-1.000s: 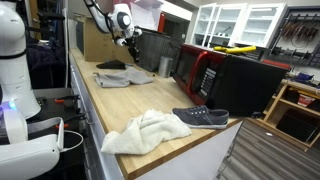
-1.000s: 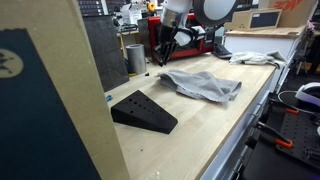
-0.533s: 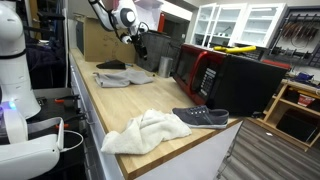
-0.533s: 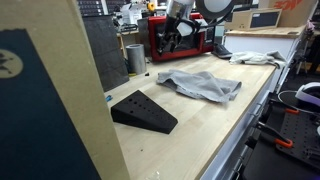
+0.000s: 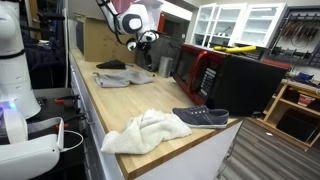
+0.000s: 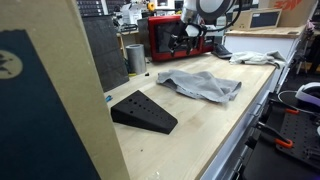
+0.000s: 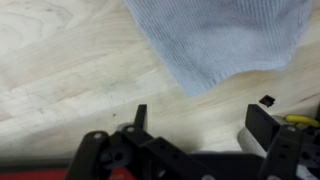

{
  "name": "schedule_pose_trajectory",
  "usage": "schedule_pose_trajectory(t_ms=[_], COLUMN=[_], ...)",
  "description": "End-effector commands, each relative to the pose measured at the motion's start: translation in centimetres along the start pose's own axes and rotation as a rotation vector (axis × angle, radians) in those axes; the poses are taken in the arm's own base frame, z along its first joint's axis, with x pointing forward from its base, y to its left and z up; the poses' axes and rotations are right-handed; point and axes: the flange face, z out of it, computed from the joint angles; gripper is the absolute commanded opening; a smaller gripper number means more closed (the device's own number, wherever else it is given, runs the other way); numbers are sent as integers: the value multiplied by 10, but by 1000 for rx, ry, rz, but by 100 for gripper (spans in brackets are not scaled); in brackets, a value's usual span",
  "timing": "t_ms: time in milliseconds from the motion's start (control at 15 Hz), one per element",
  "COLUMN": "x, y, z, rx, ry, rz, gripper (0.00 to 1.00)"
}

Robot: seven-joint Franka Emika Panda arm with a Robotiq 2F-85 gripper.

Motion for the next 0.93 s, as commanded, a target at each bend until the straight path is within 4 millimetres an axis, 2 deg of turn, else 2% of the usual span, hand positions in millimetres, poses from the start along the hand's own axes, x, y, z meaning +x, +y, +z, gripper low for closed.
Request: schedule_pose_trajectory(t_ms=[0,267,600,667,733,867], x=[4,5,18,20,22,23], y=[15,19,15,15,14,12], z=[24,53,73,76,80,86], rx=[23,27,22,22,26,28], ry=[-40,-85,-93,-91,-91,-93], rz=[56,76,69,65,61,45], gripper=[100,100,100,75,74,58])
